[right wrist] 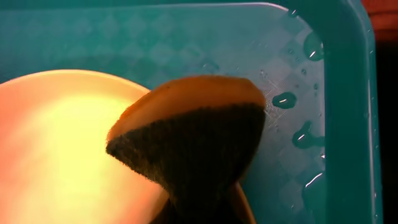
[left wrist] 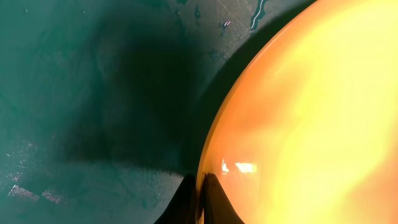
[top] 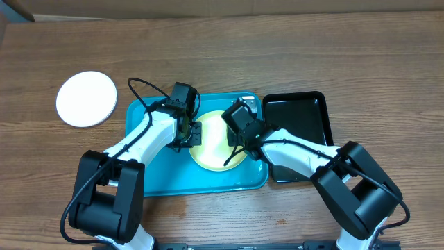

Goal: Clean dirty plates on tray and stack at the side
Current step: 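Carry the sponge over the yellow plate and scrub it, then move the sponge back into the black tray with the right gripper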

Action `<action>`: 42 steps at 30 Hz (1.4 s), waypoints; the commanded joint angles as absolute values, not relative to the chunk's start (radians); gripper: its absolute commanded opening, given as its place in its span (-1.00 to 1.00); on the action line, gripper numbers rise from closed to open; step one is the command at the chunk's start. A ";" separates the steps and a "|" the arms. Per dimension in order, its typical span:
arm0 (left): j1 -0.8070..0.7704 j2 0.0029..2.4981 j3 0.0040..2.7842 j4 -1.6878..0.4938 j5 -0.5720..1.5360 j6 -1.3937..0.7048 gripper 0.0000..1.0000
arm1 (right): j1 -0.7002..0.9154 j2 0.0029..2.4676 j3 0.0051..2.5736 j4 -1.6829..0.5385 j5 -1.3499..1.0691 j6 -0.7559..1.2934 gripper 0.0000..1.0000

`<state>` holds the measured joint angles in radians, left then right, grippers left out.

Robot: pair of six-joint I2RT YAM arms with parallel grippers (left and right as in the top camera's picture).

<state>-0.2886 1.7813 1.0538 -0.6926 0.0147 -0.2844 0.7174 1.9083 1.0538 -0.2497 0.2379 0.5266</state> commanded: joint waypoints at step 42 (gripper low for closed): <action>-0.293 1.795 1.056 -0.711 -0.007 -0.277 -0.91 | 0.661 1.409 1.122 -0.313 0.208 0.392 -0.93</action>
<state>-0.2886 1.7813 1.0538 -0.7021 0.0143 -0.2852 0.6907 1.4456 1.1110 -0.2825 0.2043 0.3954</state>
